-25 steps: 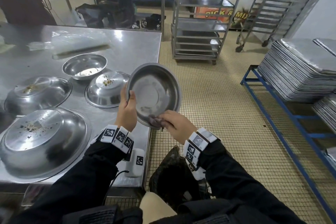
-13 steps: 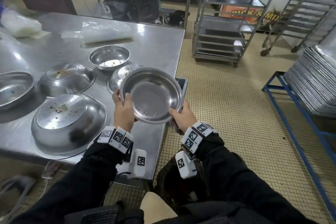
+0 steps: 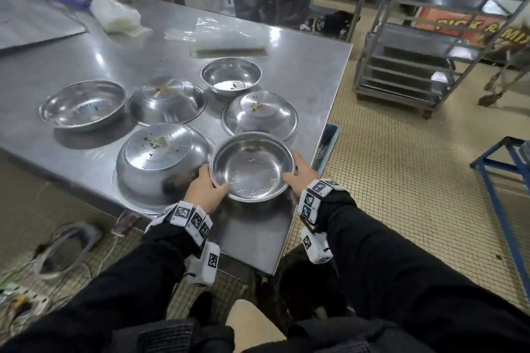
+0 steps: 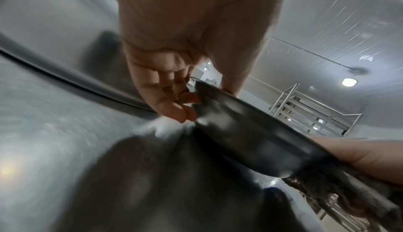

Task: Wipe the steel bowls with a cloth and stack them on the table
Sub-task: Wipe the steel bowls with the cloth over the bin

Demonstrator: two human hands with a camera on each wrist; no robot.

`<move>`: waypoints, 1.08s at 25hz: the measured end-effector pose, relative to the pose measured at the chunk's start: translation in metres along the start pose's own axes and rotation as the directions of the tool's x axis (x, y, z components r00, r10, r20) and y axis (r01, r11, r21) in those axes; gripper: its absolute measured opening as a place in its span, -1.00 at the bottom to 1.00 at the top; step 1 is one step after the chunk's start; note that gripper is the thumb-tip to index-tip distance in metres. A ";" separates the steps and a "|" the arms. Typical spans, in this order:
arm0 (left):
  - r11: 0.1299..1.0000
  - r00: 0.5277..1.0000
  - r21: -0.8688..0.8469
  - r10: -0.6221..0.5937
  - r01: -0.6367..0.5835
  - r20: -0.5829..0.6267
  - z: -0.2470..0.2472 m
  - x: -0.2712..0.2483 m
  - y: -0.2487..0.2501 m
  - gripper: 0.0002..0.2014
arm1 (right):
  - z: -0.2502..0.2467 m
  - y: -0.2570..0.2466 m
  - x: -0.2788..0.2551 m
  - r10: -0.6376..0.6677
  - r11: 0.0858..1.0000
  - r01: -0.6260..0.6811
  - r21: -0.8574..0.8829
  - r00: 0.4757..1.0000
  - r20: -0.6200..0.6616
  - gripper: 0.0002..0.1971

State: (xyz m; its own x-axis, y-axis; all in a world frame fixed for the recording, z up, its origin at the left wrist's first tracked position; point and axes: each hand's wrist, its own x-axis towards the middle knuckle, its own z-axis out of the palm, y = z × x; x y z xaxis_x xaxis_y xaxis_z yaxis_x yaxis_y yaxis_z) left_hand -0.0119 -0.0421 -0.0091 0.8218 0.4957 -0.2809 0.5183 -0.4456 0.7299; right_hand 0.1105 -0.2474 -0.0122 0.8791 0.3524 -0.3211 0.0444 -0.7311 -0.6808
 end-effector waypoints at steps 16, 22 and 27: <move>0.985 0.995 0.150 0.082 -0.090 0.060 -0.079 0.059 0.075 -0.23 | -0.052 -0.065 0.033 -0.133 0.983 0.088 -0.158 0.945 -0.298 -0.42; 0.996 0.996 0.082 0.020 -0.028 0.091 -0.144 0.199 0.110 -0.24 | -0.063 -0.130 0.147 -0.076 0.996 0.090 0.027 0.942 -0.326 -0.46; 0.908 0.984 0.413 -0.003 -0.071 0.176 -0.158 0.319 0.103 -0.18 | -0.051 -0.168 0.248 0.061 0.998 -0.060 0.012 0.970 -0.236 -0.49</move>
State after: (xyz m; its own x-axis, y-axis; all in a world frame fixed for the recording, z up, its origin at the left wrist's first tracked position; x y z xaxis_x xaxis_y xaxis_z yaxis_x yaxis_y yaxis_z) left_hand 0.2660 0.1880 0.0753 0.8491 0.3583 -0.3880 0.5099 -0.7479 0.4251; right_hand 0.3457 -0.0669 0.0564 0.9672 0.1595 -0.1975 -0.0137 -0.7440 -0.6681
